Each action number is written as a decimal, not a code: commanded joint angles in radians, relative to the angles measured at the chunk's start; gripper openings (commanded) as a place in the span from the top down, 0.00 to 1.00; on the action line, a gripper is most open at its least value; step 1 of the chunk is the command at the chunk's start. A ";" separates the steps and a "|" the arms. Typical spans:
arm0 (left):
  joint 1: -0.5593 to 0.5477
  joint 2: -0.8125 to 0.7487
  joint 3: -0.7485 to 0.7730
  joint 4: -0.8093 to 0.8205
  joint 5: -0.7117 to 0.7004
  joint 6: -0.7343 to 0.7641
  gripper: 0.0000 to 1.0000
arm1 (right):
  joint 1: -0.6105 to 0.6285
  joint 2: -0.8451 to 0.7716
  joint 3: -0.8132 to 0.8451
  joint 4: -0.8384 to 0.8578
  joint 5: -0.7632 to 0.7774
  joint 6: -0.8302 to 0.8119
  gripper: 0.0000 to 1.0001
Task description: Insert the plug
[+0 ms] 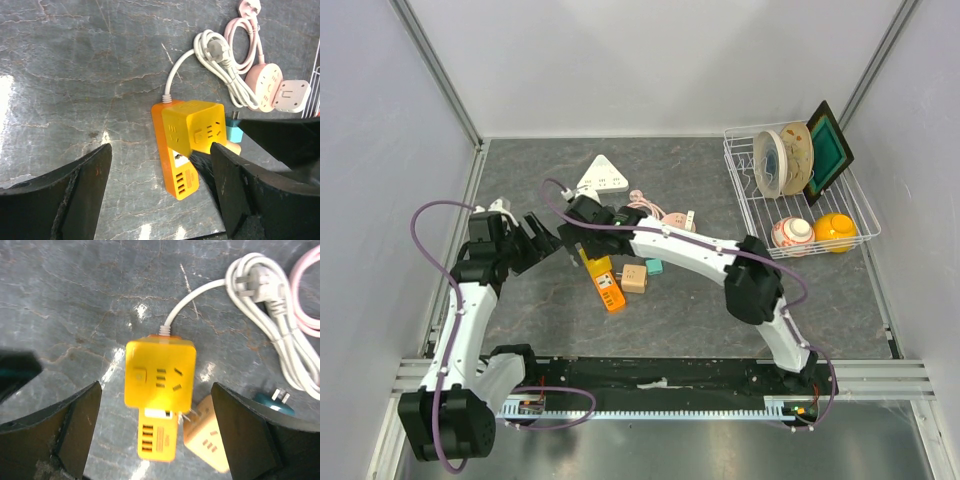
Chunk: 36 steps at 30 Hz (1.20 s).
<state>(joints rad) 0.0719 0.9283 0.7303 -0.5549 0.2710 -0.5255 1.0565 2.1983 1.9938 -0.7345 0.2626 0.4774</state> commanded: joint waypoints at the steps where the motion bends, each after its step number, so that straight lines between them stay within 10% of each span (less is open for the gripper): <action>1: -0.052 0.004 0.063 -0.013 0.050 -0.037 0.13 | -0.024 -0.225 -0.110 0.105 0.026 -0.025 0.02; 7: -0.285 0.127 0.164 -0.060 -0.140 -0.062 0.15 | -0.130 -0.448 -0.433 0.288 -0.113 0.003 0.17; 11: -0.314 0.175 0.187 -0.047 -0.184 -0.090 0.26 | -0.190 -0.502 -0.572 0.435 -0.259 0.049 0.48; 17: -0.346 0.257 0.193 -0.028 -0.197 -0.100 0.28 | -0.237 -0.456 -0.691 0.651 -0.419 0.135 0.60; 36: -0.350 0.362 0.120 0.029 -0.201 -0.096 0.38 | -0.247 -0.267 -0.704 0.796 -0.556 0.196 0.62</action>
<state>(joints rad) -0.2756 1.2816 0.8776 -0.5694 0.0784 -0.5964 0.8131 1.9156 1.2999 0.0078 -0.2749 0.6674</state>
